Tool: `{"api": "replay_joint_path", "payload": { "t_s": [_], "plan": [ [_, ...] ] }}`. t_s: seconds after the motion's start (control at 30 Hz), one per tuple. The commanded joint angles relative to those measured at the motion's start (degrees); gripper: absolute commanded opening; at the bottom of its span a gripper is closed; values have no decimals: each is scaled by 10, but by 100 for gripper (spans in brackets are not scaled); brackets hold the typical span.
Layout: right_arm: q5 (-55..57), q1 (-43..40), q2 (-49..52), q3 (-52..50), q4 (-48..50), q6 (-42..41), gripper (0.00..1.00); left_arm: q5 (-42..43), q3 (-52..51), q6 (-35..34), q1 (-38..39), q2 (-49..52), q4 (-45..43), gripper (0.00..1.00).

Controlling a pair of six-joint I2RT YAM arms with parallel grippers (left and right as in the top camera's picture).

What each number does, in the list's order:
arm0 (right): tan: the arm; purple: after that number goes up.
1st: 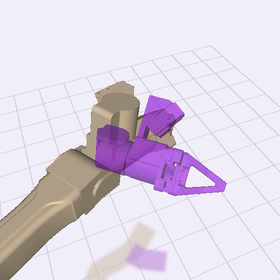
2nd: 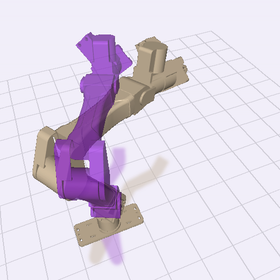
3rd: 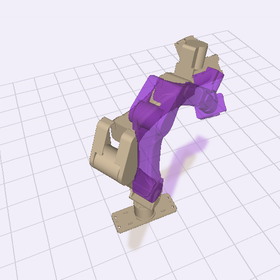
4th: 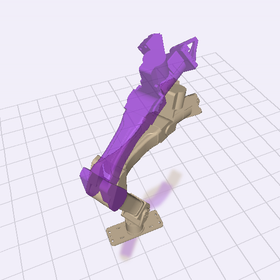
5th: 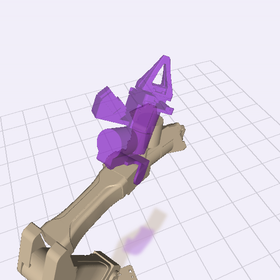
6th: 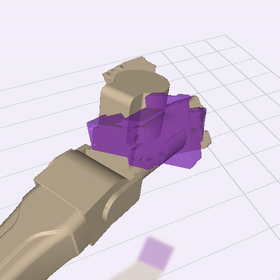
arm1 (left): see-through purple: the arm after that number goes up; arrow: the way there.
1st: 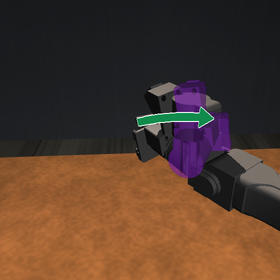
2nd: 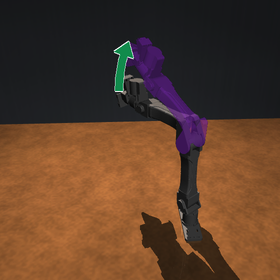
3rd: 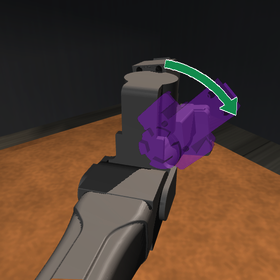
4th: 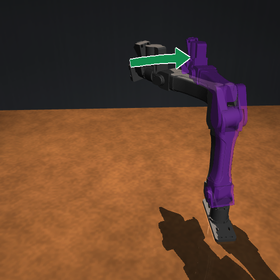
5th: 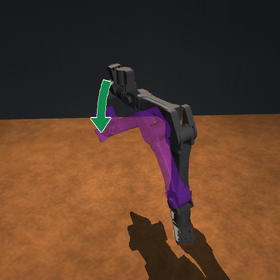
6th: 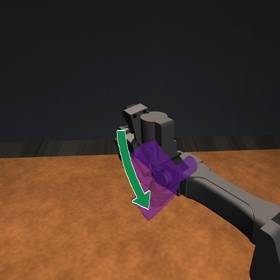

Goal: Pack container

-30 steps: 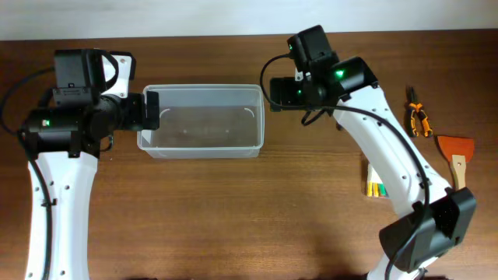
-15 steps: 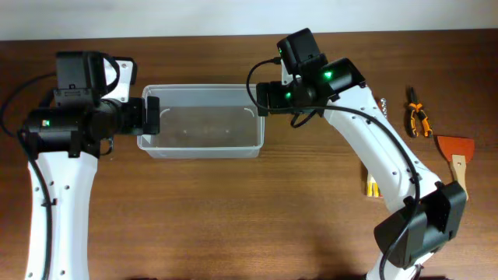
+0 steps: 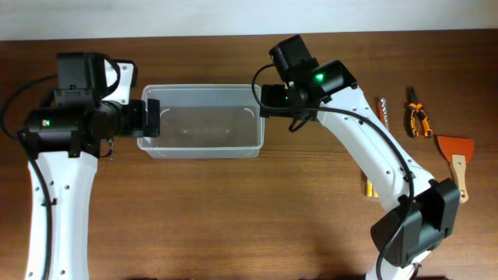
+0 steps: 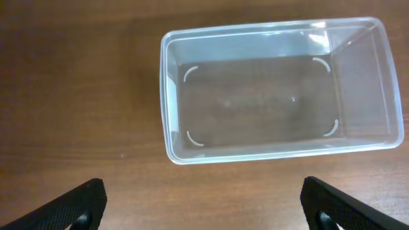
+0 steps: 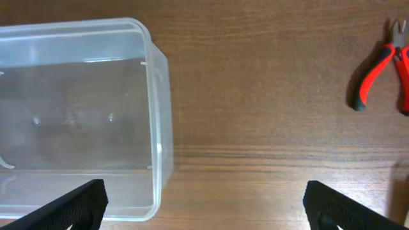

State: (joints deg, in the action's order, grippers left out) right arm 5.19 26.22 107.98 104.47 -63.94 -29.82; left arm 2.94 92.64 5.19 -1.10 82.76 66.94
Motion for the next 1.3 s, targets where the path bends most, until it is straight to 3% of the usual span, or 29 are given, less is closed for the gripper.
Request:
{"api": "replay_joint_path", "payload": {
  "t_s": [0.0,0.33,0.6,1.27],
  "plan": [
    [15,21,13,12,8,20,99,-4,10,9,-2,17,10,99],
    [50,42,36,12,50,35,99,-4,10,2,-2,56,19,99],
    [50,41,95,12,24,43,99,-4,10,2,-2,56,23,99],
    [50,29,118,12,35,56,99,-4,10,0,-2,56,23,99]
  ]
}}
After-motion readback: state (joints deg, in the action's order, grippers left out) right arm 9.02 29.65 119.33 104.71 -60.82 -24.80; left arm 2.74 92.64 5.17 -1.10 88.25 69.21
